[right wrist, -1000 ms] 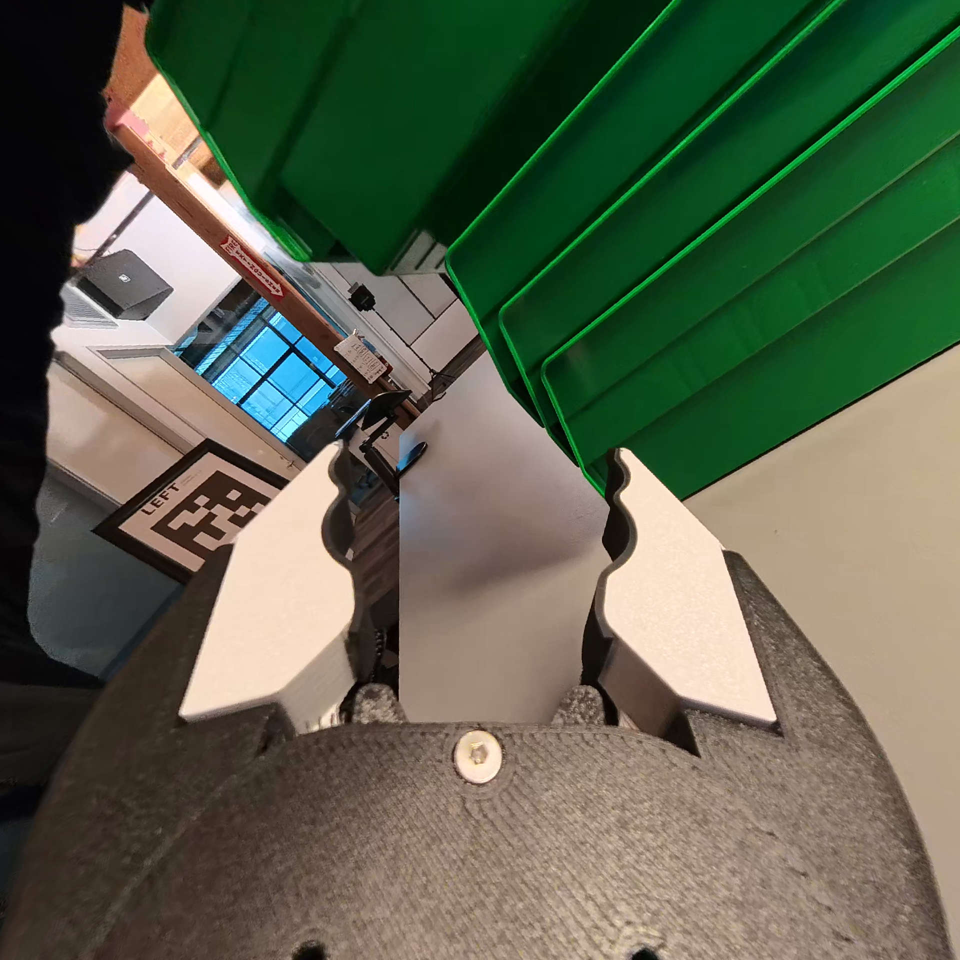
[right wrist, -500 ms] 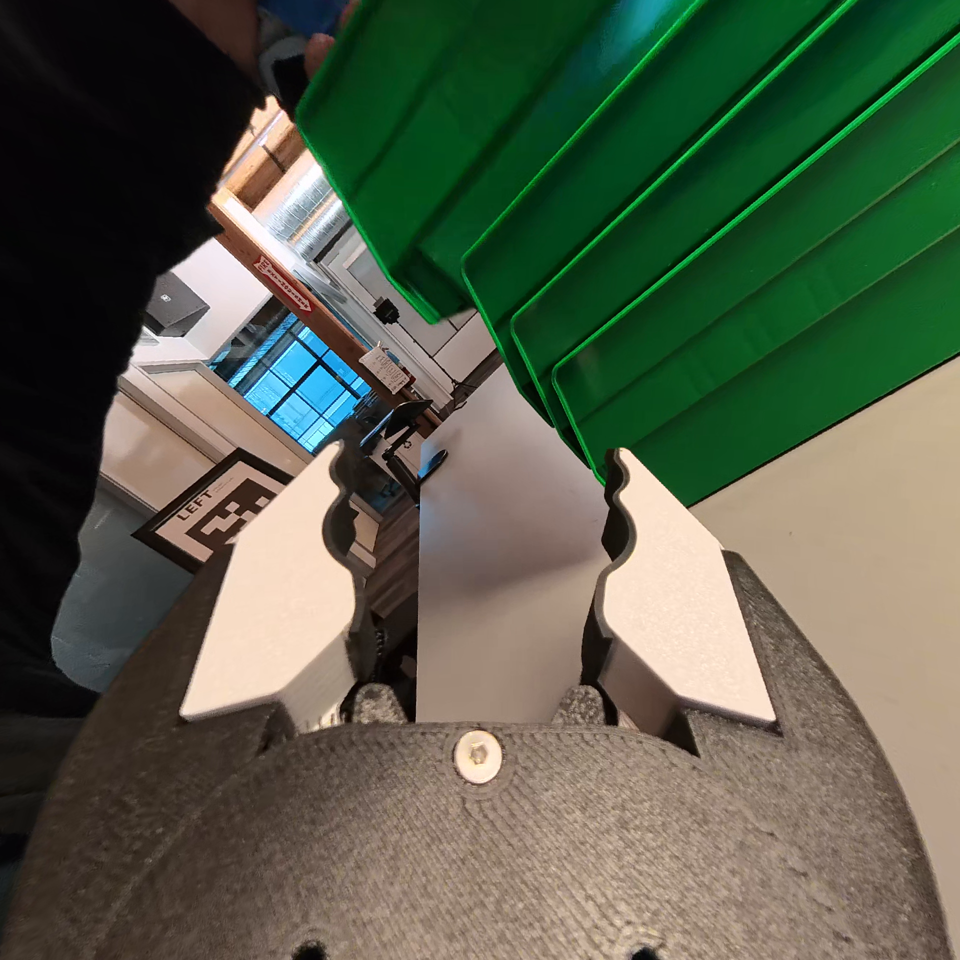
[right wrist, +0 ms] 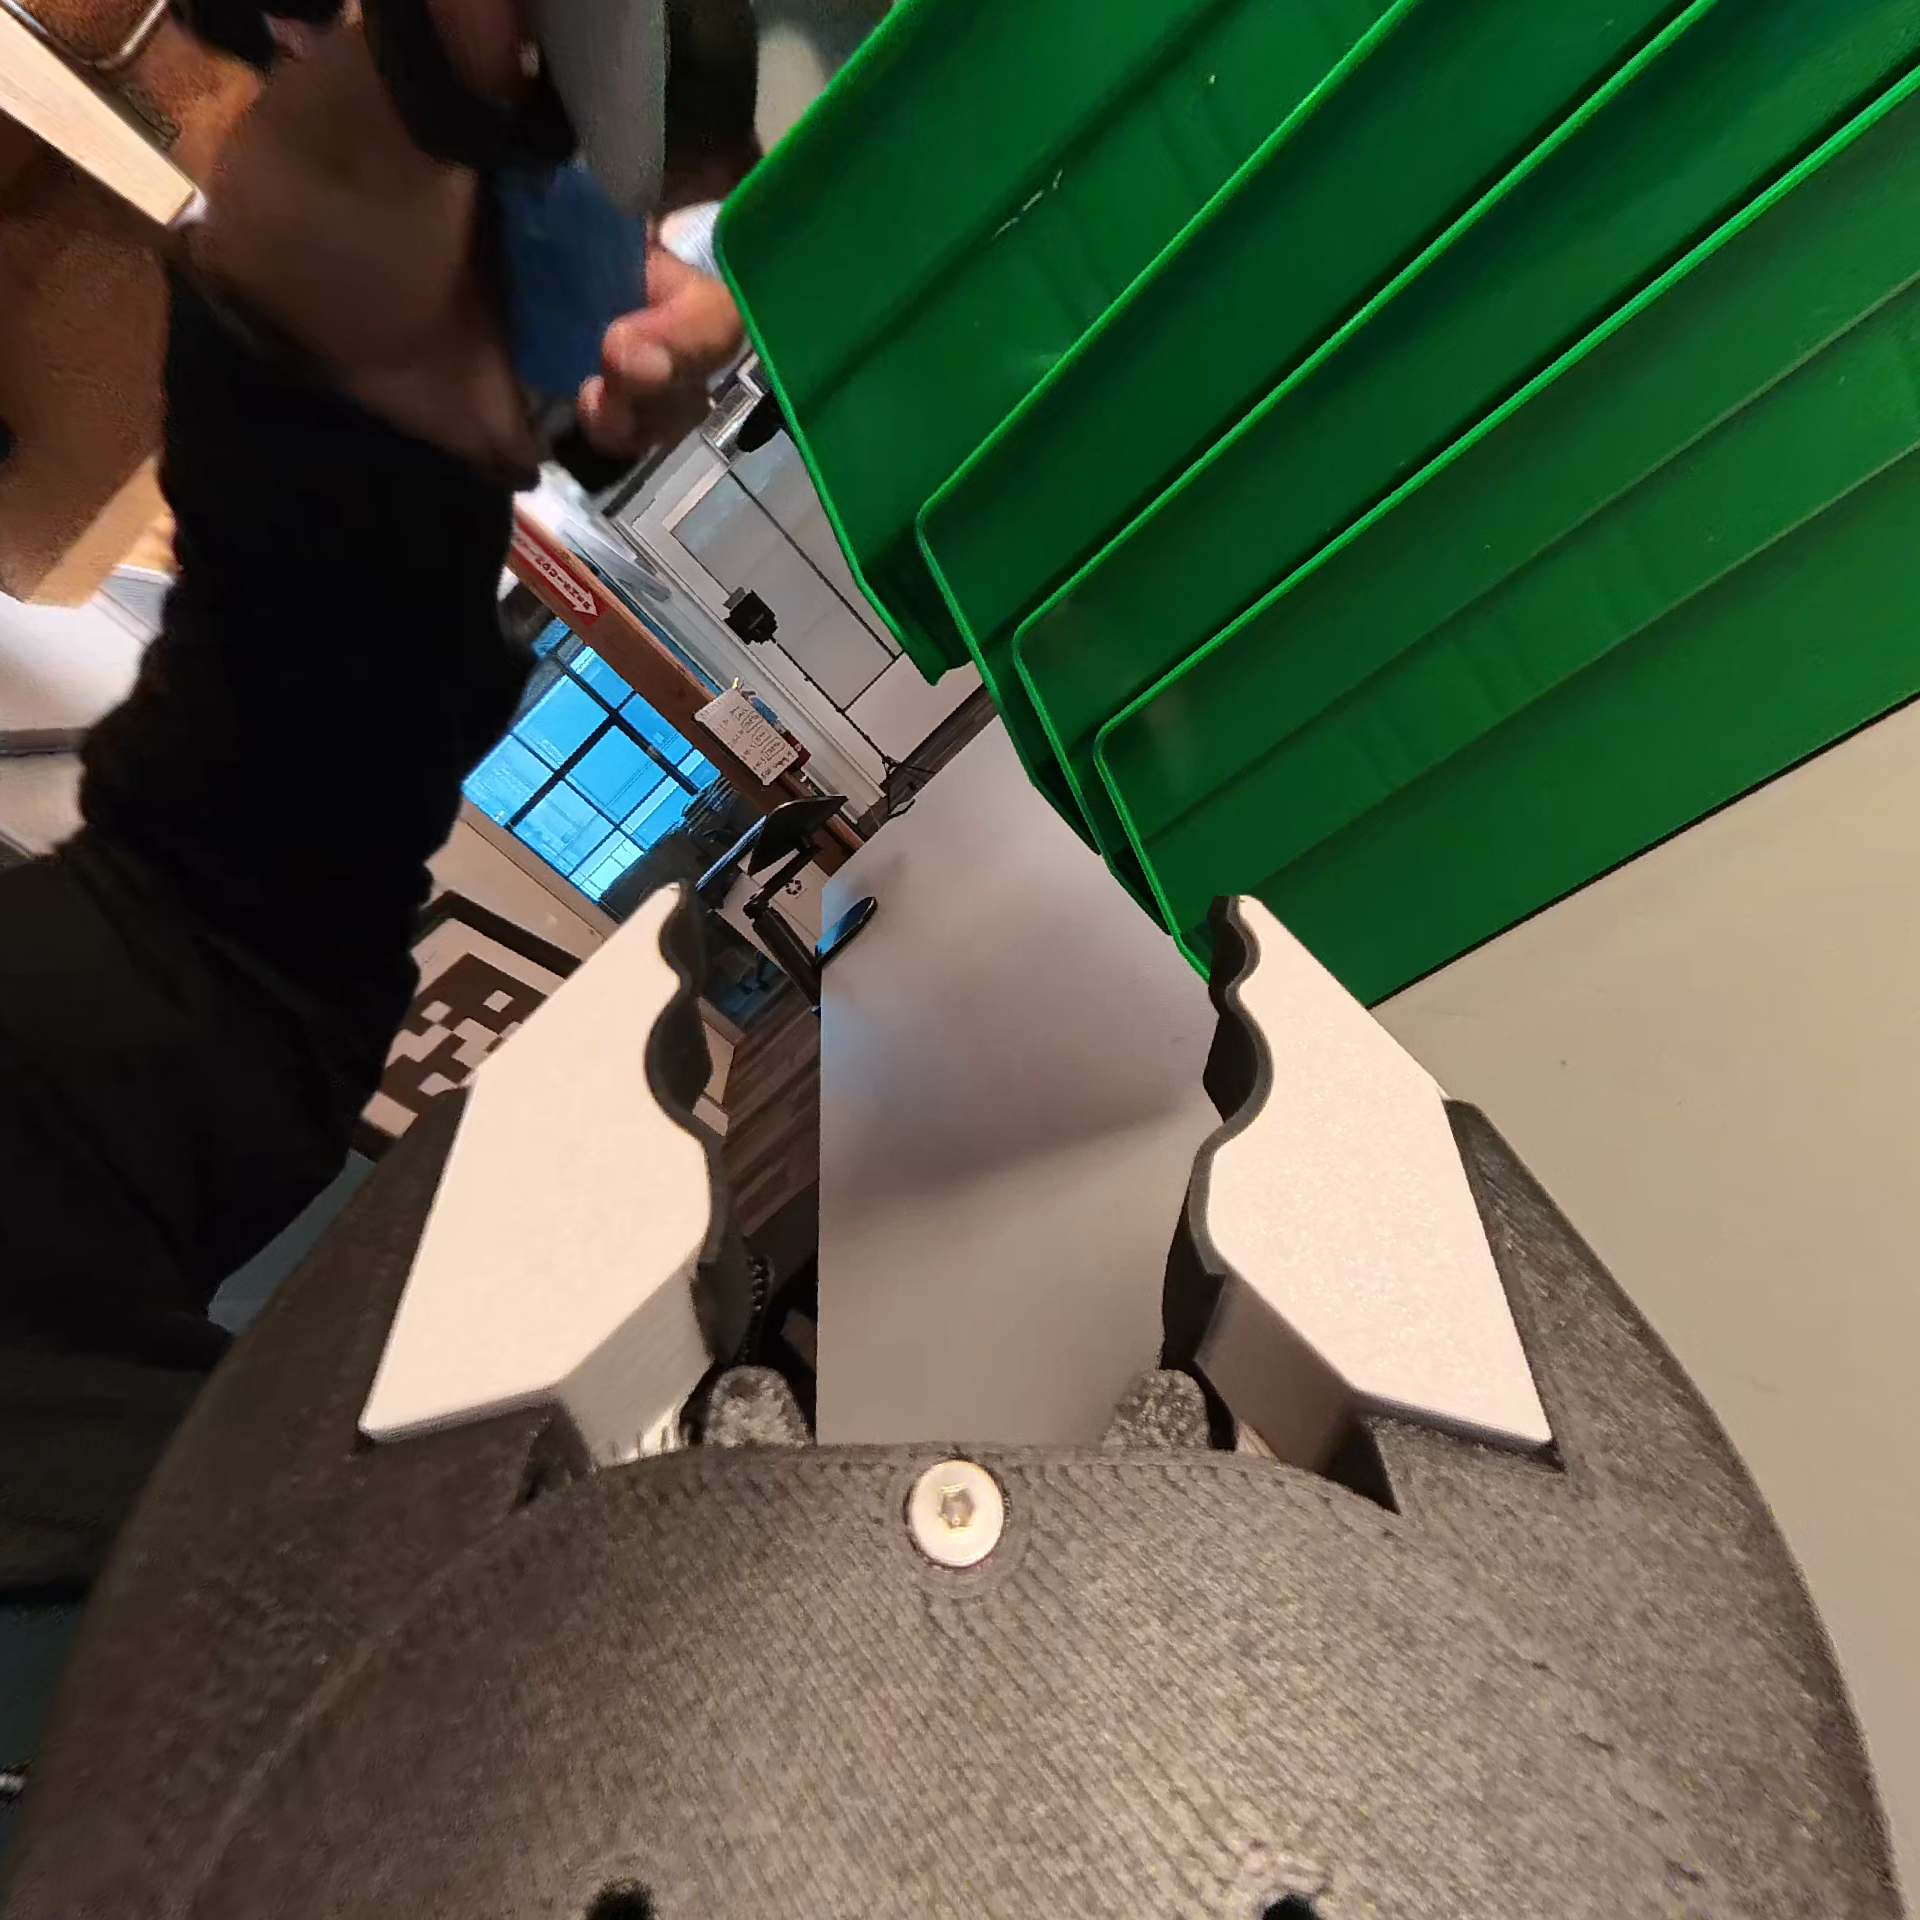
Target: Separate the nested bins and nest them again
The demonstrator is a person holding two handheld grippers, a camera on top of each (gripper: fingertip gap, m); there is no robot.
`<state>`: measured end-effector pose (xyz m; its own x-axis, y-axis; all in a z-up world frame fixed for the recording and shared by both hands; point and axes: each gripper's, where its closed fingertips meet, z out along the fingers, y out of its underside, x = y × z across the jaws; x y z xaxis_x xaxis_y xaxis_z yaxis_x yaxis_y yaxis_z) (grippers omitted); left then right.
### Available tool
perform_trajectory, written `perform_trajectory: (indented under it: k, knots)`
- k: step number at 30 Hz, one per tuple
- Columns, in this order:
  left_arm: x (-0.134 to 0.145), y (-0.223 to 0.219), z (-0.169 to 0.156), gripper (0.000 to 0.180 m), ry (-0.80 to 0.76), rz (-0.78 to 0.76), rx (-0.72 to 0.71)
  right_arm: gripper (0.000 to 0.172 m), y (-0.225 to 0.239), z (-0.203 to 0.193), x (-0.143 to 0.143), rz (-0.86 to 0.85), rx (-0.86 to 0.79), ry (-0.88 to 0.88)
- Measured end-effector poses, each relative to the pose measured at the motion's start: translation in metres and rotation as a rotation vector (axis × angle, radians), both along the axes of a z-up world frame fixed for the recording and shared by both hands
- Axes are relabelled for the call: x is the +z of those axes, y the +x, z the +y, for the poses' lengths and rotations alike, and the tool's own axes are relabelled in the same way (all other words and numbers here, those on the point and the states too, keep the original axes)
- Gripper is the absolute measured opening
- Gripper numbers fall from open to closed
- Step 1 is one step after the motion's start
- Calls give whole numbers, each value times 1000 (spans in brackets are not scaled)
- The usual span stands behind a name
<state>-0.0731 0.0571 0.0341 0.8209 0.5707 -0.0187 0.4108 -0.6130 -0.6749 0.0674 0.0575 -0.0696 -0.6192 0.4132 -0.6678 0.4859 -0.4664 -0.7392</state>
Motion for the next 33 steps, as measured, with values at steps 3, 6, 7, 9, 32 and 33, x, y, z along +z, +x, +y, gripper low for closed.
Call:
perform_trajectory:
  k: [3, 6, 7, 9, 32, 33]
  knots:
    - [-2, 1, -34, 135, 126, -1, -15, 98, -1, 1, 0, 6, -19, 13]
    - [-1, -8, -70, 134, 296, 25, -4, 98, -4, 4, -3, 4, -59, 35]
    - [-2, -13, -82, 133, 349, 43, 0, 97, -7, 5, -4, -1, -80, 48]
    - [-16, -22, -103, 132, 419, 64, -12, 95, -14, 13, -8, -10, -157, 92]
    - [-155, -42, -95, 122, 521, -73, -333, 99, -49, 65, -46, -193, -659, 563]
    - [-155, -43, -95, 123, 523, -78, -327, 93, -47, 73, -47, -204, -685, 566]
